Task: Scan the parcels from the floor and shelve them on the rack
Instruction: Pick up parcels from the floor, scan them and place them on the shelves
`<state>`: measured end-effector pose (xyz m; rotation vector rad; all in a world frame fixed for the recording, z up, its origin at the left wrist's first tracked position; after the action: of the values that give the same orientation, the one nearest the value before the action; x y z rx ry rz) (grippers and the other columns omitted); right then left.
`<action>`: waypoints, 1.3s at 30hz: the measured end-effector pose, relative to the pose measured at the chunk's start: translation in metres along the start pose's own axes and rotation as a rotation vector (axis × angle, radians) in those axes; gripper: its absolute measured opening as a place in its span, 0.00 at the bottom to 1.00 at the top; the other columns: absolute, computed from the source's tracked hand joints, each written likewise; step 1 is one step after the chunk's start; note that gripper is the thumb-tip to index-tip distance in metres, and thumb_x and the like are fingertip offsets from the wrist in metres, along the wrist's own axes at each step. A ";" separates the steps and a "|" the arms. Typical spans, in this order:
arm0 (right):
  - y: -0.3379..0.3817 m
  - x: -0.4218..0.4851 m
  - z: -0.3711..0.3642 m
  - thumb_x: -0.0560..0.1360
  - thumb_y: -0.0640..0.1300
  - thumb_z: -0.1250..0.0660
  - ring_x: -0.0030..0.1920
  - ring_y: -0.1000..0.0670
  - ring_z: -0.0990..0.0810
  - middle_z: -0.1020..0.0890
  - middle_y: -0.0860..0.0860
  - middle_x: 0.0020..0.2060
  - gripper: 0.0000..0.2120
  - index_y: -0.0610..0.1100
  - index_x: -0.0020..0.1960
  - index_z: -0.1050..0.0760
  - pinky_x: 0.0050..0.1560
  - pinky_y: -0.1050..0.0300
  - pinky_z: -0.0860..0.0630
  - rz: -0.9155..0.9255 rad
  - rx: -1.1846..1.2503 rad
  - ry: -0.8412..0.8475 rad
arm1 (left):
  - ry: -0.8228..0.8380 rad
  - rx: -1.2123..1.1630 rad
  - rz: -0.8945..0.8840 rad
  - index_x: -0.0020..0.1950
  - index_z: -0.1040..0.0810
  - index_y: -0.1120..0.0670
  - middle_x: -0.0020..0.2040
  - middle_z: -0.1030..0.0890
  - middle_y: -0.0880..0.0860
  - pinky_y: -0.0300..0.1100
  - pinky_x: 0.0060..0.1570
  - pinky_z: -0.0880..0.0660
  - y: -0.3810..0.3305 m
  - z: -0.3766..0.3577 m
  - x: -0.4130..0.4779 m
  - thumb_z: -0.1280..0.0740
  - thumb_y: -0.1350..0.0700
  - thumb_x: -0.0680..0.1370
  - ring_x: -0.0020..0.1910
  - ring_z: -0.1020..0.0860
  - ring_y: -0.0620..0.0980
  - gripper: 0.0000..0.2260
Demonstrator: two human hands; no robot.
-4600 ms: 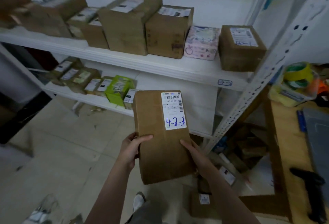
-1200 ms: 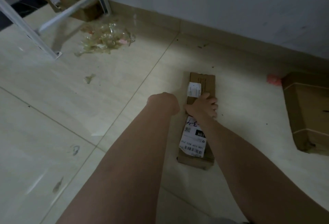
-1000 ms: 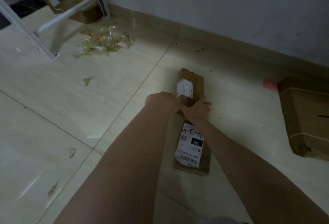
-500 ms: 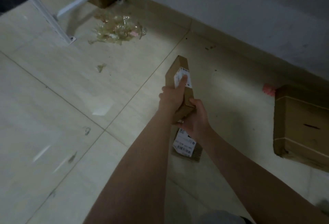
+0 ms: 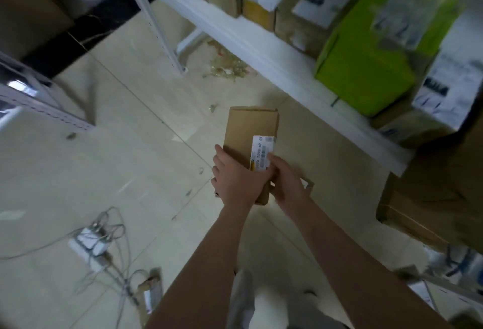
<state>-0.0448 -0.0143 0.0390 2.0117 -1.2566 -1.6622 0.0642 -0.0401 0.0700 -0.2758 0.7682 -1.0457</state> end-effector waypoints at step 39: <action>0.196 -0.635 0.114 0.77 0.40 0.32 0.47 0.46 0.14 0.13 0.44 0.47 0.07 0.40 0.55 0.21 0.55 0.51 0.20 0.472 0.572 -0.522 | 0.714 -0.640 -0.478 0.58 0.21 0.51 0.54 0.15 0.50 0.55 0.60 0.21 -0.253 0.183 -0.504 0.24 0.57 0.74 0.56 0.17 0.53 0.13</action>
<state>-0.2225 0.3701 0.5632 1.3443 -2.3916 -1.7610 -0.1189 0.2399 0.5592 -0.6717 1.7482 -1.3406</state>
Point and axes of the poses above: each hand's wrist, its own x-axis towards the middle knuckle, its own z-axis out of the back of the hand, y = z × x, the point moved 3 cm from there along x, towards the middle knuckle
